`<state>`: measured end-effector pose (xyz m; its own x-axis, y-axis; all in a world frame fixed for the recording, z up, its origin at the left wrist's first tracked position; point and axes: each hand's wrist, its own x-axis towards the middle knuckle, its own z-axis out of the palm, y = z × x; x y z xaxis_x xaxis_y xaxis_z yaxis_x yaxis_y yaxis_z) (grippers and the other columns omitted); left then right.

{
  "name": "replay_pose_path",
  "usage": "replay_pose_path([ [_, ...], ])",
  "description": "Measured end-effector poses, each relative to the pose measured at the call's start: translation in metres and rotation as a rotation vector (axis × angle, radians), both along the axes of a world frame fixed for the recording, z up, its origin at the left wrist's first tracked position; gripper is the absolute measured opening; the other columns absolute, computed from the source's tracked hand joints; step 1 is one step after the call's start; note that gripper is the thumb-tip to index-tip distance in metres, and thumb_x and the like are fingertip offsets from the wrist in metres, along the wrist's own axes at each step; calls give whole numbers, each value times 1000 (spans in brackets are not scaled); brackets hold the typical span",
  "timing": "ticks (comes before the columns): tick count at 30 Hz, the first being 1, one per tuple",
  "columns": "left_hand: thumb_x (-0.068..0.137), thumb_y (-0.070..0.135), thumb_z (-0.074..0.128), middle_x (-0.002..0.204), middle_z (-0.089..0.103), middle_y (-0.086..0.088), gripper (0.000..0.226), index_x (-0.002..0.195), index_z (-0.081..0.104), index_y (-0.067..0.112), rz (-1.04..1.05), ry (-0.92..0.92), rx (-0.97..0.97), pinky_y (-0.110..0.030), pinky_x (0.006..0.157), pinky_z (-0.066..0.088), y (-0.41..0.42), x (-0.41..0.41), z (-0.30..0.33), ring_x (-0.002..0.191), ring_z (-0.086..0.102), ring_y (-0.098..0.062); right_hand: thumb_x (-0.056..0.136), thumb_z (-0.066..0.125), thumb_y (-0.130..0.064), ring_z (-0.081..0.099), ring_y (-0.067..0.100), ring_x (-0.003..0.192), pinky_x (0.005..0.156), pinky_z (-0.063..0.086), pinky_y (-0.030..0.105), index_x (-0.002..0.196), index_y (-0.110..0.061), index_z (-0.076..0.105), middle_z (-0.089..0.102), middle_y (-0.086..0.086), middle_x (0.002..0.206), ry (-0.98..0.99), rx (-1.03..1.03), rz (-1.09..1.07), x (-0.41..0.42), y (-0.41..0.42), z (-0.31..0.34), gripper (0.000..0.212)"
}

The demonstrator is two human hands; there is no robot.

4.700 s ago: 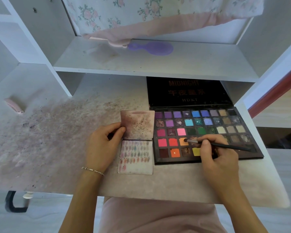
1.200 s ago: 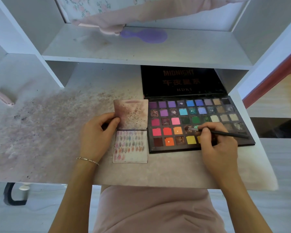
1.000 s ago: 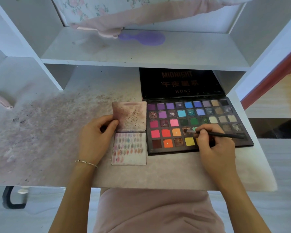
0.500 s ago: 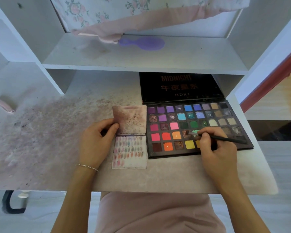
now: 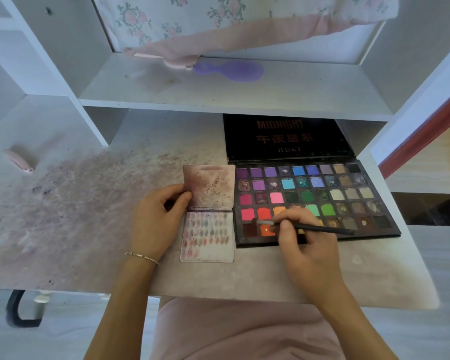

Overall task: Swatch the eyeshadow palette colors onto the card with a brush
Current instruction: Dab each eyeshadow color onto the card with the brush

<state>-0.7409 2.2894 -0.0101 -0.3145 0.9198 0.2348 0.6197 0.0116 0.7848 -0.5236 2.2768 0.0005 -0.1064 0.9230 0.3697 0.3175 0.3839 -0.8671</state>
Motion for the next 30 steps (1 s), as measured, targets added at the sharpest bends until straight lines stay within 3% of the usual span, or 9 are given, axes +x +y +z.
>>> replay_pose_path([
  [5,84,14,61,75,54,36,16,93,71,20,1,-13,6,-4,67,40,0,-1,-1,71,55,13,79,46,-28,59,4,76,66,44,9,74,-34,55,60,-11,85,15,-113,195,-33,-13,-1,12],
  [9,83,13,62,78,57,28,14,93,71,18,8,-11,16,-27,73,47,0,0,-1,78,61,-8,79,51,-21,56,7,76,67,46,21,78,-18,60,59,-11,76,-87,-153,279,-44,-17,-2,10],
  [13,83,14,61,79,59,26,14,92,71,18,-3,-13,8,-32,76,48,1,-1,-1,81,62,-13,78,51,-15,55,7,79,68,46,21,79,-15,61,58,-14,76,-119,-169,280,-43,-16,0,10],
  [19,83,15,61,79,59,24,15,94,71,18,1,-7,8,-32,76,49,0,0,0,81,62,-13,78,49,-22,53,5,80,69,44,18,80,-17,62,52,-21,76,-201,-139,295,-44,-17,2,14],
  [26,83,14,62,74,56,31,13,92,71,18,11,-29,11,-19,71,45,0,0,0,73,57,0,78,49,-23,51,6,77,68,43,20,78,-14,62,50,-22,73,-246,-102,291,-44,-16,4,16],
  [30,83,14,61,74,59,24,13,91,71,17,4,-22,7,-24,71,47,0,0,1,76,60,-9,77,51,-18,51,7,77,68,43,20,78,-14,63,51,-21,74,-265,-121,294,-44,-17,4,12],
])
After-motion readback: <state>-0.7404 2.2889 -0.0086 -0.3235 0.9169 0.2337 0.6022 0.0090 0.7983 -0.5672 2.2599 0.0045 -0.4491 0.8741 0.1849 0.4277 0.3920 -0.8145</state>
